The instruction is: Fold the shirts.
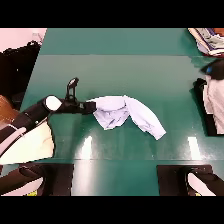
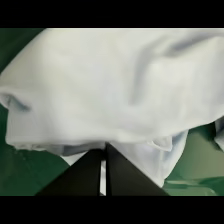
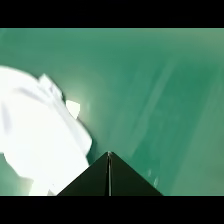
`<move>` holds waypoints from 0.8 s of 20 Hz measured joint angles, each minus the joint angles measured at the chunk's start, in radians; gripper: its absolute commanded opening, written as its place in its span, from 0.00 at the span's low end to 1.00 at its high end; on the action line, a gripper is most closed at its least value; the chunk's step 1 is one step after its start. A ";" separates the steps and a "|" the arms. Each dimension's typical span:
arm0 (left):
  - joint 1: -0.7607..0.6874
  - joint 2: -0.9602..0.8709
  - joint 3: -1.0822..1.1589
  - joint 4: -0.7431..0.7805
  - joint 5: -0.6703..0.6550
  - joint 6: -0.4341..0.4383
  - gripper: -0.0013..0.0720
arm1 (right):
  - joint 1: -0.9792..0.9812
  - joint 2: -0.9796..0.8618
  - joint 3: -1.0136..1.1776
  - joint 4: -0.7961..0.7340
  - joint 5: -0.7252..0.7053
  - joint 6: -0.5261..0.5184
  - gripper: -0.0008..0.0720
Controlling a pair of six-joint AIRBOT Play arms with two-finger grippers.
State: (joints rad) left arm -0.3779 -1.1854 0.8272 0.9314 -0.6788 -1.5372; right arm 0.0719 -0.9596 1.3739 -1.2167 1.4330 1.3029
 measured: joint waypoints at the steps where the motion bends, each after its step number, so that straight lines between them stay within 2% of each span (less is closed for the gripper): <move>1: 0.000 0.000 0.045 0.054 -0.042 0.003 0.04 | -0.007 0.011 -0.081 -0.010 0.006 0.004 0.67; 2: 0.000 0.000 0.086 0.104 -0.079 0.005 0.05 | -0.016 0.017 -0.160 -0.018 0.012 0.006 0.73; 6: 0.000 0.000 0.177 0.217 -0.159 0.008 0.04 | -0.061 -0.010 -0.478 -0.021 -0.002 0.011 0.71; 9: 0.000 0.000 0.199 0.248 -0.182 0.008 0.04 | -0.069 -0.082 -0.634 0.046 -0.066 -0.031 0.70; 10: 0.000 0.000 0.203 0.254 -0.186 0.008 0.04 | -0.060 -0.111 -0.663 0.066 -0.093 -0.042 0.69; 11: 0.000 0.000 0.205 0.258 -0.189 0.008 0.04 | -0.047 -0.143 -0.684 0.091 -0.114 -0.054 0.61; 12: 0.000 0.000 0.207 0.262 -0.191 0.008 0.04 | -0.029 -0.176 -0.697 0.113 -0.131 -0.064 0.61; 13: 0.000 0.000 0.209 0.265 -0.194 0.008 0.04 | -0.011 -0.205 -0.701 0.127 -0.150 -0.073 0.56; 14: 0.000 0.000 0.209 0.266 -0.197 0.008 0.04 | 0.009 -0.231 -0.698 0.145 -0.159 -0.078 0.31; 15: 0.000 0.000 0.211 0.268 -0.199 0.008 0.04 | 0.031 -0.258 -0.692 0.154 -0.171 -0.085 0.12; 16: 0.000 0.000 0.211 0.269 -0.202 0.008 0.04 | 0.048 -0.278 -0.681 0.155 -0.184 -0.087 0.04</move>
State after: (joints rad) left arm -0.3779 -1.1858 1.0386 1.2003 -0.8810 -1.5295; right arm 0.1204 -1.2373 0.6926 -1.0618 1.2488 1.2160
